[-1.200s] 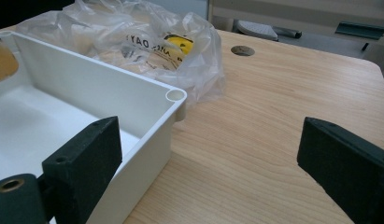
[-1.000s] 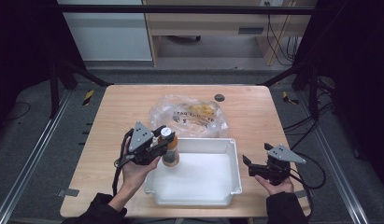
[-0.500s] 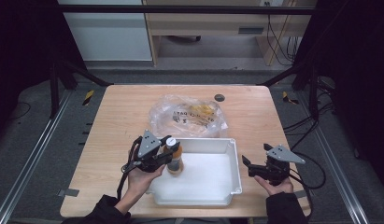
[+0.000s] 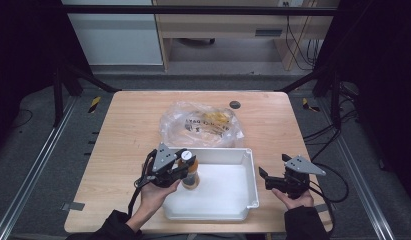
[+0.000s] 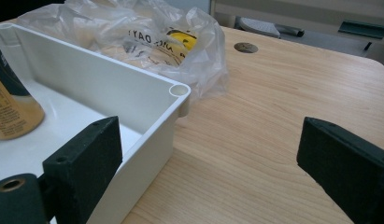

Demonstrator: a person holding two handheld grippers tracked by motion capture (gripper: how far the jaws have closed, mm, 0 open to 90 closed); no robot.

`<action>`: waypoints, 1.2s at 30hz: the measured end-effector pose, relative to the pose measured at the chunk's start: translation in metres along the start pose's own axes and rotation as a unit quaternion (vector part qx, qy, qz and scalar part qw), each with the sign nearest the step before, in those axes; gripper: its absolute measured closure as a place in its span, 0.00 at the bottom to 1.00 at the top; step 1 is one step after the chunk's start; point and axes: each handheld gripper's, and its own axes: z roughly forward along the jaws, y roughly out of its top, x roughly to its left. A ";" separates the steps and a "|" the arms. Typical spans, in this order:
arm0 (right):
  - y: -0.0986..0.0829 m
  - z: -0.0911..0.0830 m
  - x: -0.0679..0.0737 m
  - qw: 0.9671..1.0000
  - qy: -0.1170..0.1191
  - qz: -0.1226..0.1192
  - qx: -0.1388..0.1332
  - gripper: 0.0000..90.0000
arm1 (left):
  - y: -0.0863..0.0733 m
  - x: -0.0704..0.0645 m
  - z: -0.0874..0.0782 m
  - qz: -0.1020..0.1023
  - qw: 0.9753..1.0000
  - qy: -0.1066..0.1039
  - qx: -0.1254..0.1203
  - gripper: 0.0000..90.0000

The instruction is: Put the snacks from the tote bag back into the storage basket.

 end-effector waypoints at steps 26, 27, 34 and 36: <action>-0.001 -0.001 0.000 1.000 -0.003 0.001 0.001 0.07 | -0.001 0.010 -0.023 -0.002 1.000 -0.019 0.000 0.30; -0.001 -0.001 0.000 1.000 -0.003 0.000 0.001 0.07 | -0.002 0.011 -0.026 0.000 1.000 -0.018 0.001 0.30; -0.002 -0.002 -0.001 1.000 -0.005 0.002 0.001 0.07 | -0.011 0.027 -0.040 0.001 1.000 -0.012 -0.007 0.26; -0.002 -0.002 -0.001 1.000 -0.004 0.004 0.000 0.07 | -0.014 0.032 -0.043 -0.001 1.000 -0.007 -0.008 0.25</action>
